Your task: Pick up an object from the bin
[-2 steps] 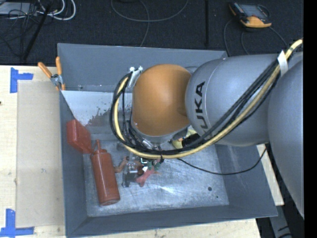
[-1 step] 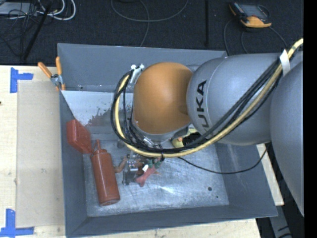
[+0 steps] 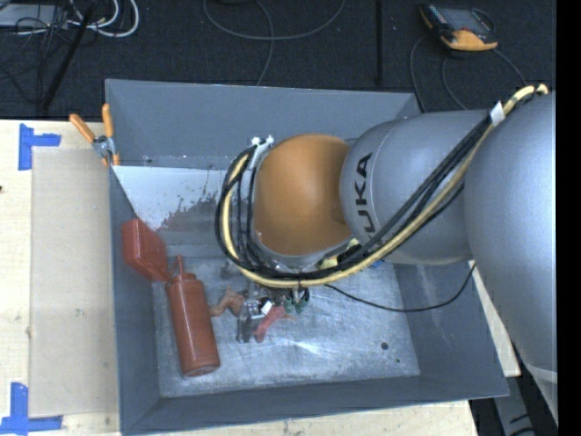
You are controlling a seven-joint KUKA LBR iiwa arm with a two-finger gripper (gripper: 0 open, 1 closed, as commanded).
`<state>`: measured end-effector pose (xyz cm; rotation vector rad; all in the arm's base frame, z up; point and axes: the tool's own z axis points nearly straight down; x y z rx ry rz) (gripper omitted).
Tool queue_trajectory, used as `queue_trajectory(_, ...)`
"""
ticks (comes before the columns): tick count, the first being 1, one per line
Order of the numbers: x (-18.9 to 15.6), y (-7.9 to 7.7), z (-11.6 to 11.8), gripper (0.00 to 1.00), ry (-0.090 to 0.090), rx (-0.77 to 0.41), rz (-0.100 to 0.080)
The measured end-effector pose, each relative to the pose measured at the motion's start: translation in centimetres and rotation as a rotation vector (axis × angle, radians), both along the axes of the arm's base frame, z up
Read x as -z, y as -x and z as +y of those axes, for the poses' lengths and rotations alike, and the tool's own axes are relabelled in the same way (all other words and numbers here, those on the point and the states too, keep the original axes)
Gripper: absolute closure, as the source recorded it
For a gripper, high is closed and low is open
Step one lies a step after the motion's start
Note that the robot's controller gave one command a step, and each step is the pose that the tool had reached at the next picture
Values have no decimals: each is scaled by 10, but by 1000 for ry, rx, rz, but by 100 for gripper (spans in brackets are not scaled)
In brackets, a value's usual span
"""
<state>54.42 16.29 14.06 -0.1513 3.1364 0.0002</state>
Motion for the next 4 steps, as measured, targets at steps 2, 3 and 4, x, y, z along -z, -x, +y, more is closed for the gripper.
queue_trajectory(2,62,-30,-20,0,-1,-435,2)
queue_trajectory(3,67,-29,-38,0,-4,-368,-4)
queue_trajectory(4,63,-30,-19,100,-1,-432,1)
